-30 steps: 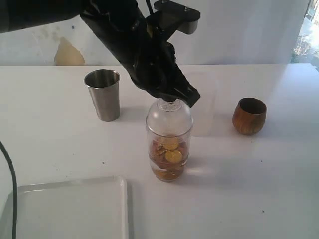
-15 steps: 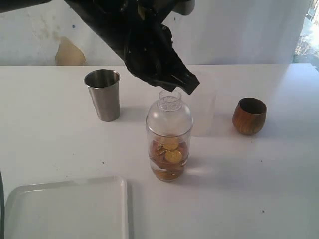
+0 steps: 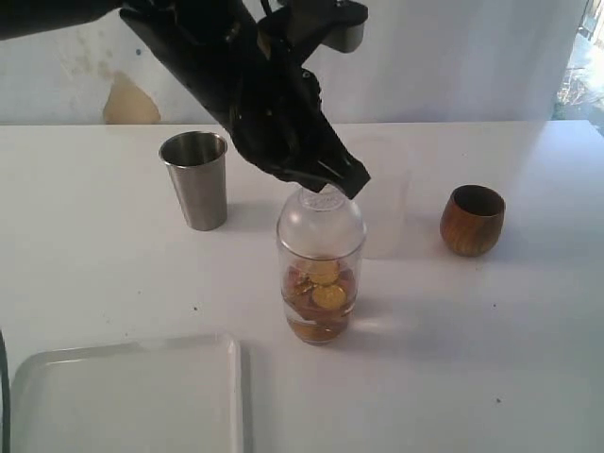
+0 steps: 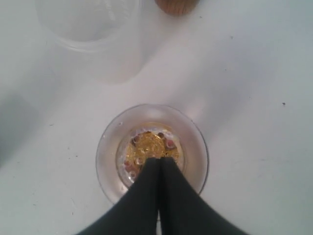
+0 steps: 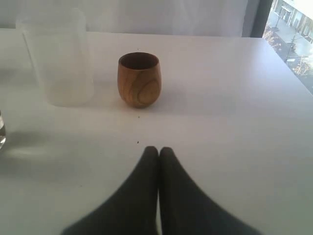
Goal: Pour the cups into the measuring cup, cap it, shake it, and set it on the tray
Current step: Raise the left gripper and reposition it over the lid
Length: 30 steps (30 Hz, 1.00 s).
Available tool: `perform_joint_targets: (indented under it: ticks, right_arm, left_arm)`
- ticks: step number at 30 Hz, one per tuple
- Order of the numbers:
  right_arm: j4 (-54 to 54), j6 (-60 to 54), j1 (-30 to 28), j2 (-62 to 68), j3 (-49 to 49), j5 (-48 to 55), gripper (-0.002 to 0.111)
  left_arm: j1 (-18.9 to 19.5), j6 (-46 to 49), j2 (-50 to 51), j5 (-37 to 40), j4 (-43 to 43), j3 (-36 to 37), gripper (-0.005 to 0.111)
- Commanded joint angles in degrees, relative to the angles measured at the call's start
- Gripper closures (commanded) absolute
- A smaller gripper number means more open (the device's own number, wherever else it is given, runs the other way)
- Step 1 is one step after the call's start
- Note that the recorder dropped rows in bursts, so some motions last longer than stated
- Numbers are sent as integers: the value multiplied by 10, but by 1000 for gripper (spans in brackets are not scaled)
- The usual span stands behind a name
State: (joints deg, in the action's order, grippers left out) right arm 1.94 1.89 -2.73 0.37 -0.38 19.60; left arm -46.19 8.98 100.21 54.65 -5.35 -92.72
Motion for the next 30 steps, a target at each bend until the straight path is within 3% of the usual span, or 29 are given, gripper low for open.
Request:
perform_joint_targets:
  ticks: [1, 8, 14, 30]
  right_arm:
    - [0, 3, 3, -4, 4, -1, 108]
    - [0, 3, 3, -4, 4, -1, 108]
    - [0, 3, 3, -4, 4, -1, 108]
    - [0, 3, 3, -4, 4, -1, 108]
  left_arm:
    - [-2, 1, -5, -12, 15, 21, 107]
    - [-2, 1, -21, -53, 15, 3, 107]
    - [-2, 1, -23, -96, -34, 1, 107]
    - [-2, 5, 15, -66, -44, 1, 107]
